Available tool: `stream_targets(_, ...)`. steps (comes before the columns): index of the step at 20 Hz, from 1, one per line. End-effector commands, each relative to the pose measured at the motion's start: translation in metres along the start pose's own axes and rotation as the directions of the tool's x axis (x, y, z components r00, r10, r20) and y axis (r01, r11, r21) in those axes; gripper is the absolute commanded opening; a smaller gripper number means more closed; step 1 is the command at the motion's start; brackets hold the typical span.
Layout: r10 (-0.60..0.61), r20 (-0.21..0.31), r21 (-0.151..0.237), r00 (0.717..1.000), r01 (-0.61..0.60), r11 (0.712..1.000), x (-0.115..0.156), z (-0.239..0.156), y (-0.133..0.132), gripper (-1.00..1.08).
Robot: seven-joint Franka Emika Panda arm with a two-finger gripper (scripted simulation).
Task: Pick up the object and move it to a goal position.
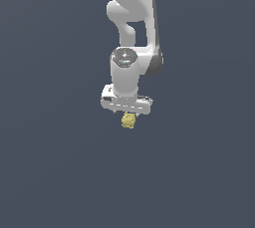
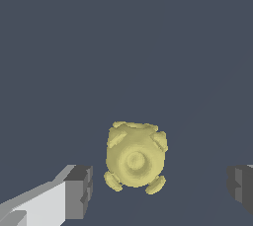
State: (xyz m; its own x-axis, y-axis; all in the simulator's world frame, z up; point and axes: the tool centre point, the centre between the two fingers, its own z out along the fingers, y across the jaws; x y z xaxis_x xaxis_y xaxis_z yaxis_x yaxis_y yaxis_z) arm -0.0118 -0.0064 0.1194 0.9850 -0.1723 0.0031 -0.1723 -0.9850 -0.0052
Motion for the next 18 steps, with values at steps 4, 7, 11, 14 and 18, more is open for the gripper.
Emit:
stream_targets(4,0.057,0.002,-0.004,0.998,-0.057,0.998,-0.011,0.021,-0.007,1.00)
stream_targets(7,0.074,0.002,-0.005,0.997,-0.074,0.997,-0.015,0.027,-0.009,1.00)
stream_targets(11,0.082,0.003,-0.005,0.997,-0.082,0.997,-0.016,0.030,-0.010,1.00)
stream_targets(14,0.078,0.003,-0.005,0.997,-0.078,0.997,-0.016,0.031,-0.010,1.00)
stream_targets(18,0.079,0.003,-0.005,0.997,-0.079,0.997,-0.016,0.041,-0.010,1.00)
